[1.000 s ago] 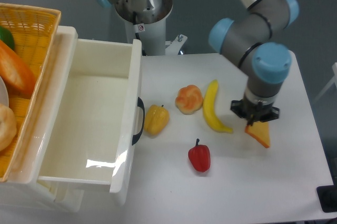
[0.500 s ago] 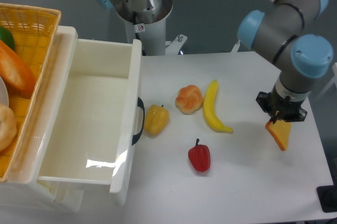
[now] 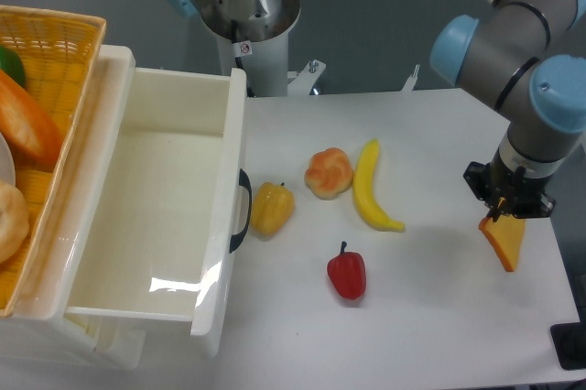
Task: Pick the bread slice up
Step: 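Raise the held bread slice higher above the table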
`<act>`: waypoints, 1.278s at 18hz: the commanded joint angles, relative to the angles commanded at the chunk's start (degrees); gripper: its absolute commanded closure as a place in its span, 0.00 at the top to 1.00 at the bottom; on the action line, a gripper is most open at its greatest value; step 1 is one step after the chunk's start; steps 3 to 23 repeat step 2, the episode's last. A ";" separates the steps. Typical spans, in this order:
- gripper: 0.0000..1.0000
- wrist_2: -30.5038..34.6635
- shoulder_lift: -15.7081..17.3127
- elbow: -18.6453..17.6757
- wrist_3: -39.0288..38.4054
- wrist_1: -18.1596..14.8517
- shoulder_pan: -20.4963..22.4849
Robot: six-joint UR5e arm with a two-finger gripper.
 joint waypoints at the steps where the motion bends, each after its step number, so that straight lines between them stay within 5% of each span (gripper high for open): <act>1: 0.00 0.00 0.44 -0.26 0.53 -0.09 0.09; 23: 0.00 0.17 0.97 -0.35 0.62 -0.26 0.44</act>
